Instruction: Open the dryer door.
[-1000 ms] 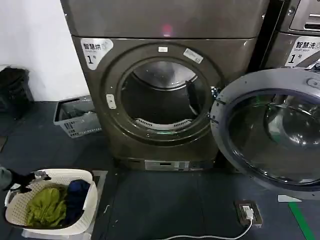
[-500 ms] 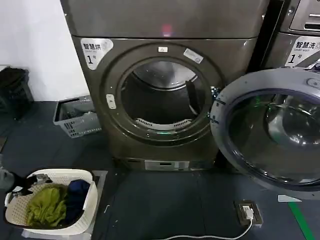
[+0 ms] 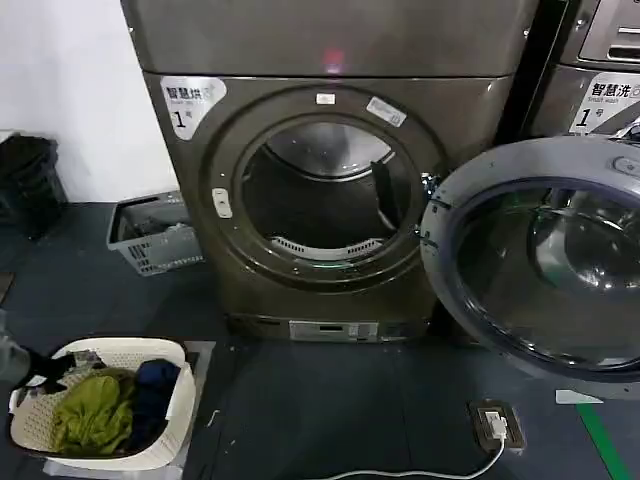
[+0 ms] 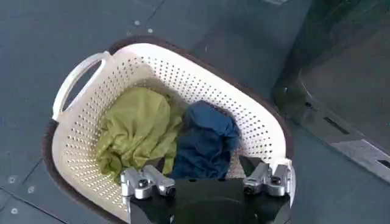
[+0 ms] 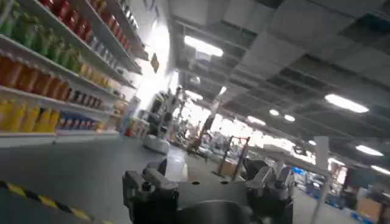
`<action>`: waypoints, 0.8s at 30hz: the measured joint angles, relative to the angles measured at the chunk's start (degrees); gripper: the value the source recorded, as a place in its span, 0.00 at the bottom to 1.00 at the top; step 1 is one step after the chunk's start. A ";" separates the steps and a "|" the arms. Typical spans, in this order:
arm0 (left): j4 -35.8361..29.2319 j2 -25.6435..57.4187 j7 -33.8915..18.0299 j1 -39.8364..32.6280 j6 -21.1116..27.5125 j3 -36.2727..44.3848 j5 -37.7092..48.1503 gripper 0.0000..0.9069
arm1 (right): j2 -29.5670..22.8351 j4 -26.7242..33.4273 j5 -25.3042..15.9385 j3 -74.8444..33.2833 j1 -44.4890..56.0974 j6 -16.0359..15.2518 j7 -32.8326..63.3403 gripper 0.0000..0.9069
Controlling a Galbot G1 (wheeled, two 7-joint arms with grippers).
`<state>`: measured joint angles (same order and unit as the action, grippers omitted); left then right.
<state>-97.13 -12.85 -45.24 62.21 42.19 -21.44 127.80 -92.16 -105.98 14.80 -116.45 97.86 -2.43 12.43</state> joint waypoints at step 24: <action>-0.17 -0.25 0.02 0.16 0.00 0.07 -0.25 1.00 | -0.03 -0.06 1.04 -0.75 -0.06 1.37 -0.52 1.00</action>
<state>-97.30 -13.09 -45.22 62.38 42.19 -21.36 127.55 -92.19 -106.04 15.84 -117.20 97.80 -1.06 11.90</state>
